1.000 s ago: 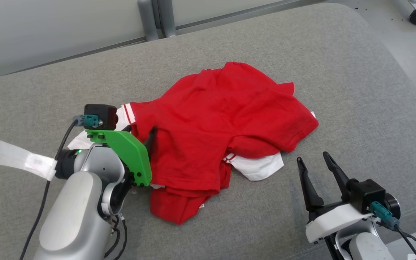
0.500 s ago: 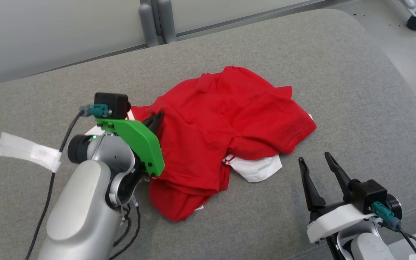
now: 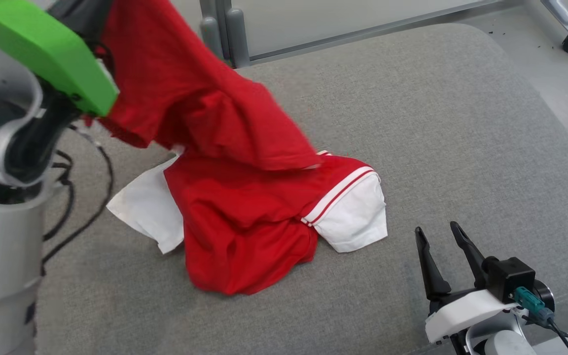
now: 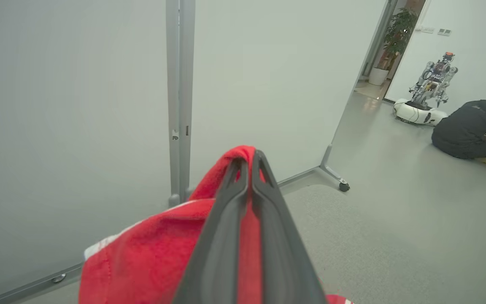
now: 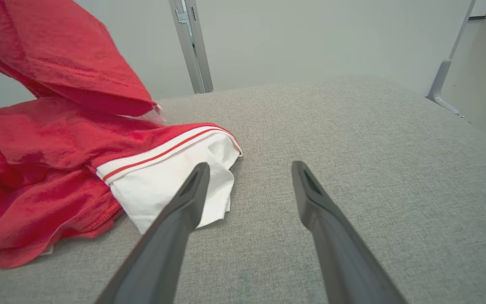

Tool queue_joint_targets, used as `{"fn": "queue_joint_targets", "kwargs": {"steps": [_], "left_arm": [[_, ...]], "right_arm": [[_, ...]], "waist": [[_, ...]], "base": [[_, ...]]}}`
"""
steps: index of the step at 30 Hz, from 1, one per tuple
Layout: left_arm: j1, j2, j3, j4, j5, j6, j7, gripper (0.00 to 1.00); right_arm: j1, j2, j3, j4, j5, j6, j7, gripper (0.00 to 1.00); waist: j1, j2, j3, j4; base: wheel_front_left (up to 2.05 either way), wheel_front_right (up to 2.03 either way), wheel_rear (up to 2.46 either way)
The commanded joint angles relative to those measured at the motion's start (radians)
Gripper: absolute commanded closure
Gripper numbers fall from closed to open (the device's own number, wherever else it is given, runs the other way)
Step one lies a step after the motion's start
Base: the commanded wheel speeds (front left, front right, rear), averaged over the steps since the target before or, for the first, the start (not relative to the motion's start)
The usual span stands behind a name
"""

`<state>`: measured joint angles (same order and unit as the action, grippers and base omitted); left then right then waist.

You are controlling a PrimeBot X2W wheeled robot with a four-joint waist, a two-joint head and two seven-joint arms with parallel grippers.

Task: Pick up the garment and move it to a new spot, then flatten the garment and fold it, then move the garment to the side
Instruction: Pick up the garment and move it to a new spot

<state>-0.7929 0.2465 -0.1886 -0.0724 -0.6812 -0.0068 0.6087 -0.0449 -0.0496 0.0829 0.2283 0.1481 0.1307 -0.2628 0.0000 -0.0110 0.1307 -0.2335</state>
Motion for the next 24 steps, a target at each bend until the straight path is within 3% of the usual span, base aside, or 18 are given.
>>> {"fn": "queue_joint_targets", "kwargs": {"steps": [1,7,12,15,21,24], "left_arm": [[-0.016,0.058,0.037,-0.027,0.012,0.013,0.022,1.0],[0.046,0.245,0.195,-0.05,0.033,0.044,0.07,1.0],[0.143,0.378,0.316,0.047,0.029,0.046,0.1,1.0],[0.197,0.429,0.373,0.138,0.034,0.036,0.082,1.0],[0.29,0.455,0.415,0.319,0.041,-0.004,0.011,1.0],[0.34,0.426,0.442,0.424,0.023,-0.011,-0.047,1.0]], "right_arm": [[0.011,-0.002,-0.002,0.002,0.008,0.0,-0.003,0.0],[0.023,-0.002,-0.002,0.001,0.011,0.0,-0.003,0.0],[0.019,-0.002,-0.01,-0.001,-0.002,0.0,-0.003,0.0],[0.004,-0.002,-0.017,-0.005,-0.005,0.0,-0.003,0.0],[-0.015,-0.002,-0.017,-0.006,-0.013,0.0,-0.003,0.0],[-0.015,-0.003,-0.012,-0.004,-0.017,0.0,-0.003,0.0]], "waist": [[0.0,0.011,-0.013,0.012],[0.0,0.011,-0.027,0.037],[0.0,0.011,-0.026,0.069],[0.0,0.011,-0.015,0.084],[0.0,0.011,0.008,0.094],[0.0,0.011,0.016,0.092]], "base": [[0.0,0.0,0.0],[0.0,0.0,0.0],[0.0,0.0,0.0],[0.0,0.0,0.0],[0.0,0.0,0.0],[0.0,0.0,0.0]]}}
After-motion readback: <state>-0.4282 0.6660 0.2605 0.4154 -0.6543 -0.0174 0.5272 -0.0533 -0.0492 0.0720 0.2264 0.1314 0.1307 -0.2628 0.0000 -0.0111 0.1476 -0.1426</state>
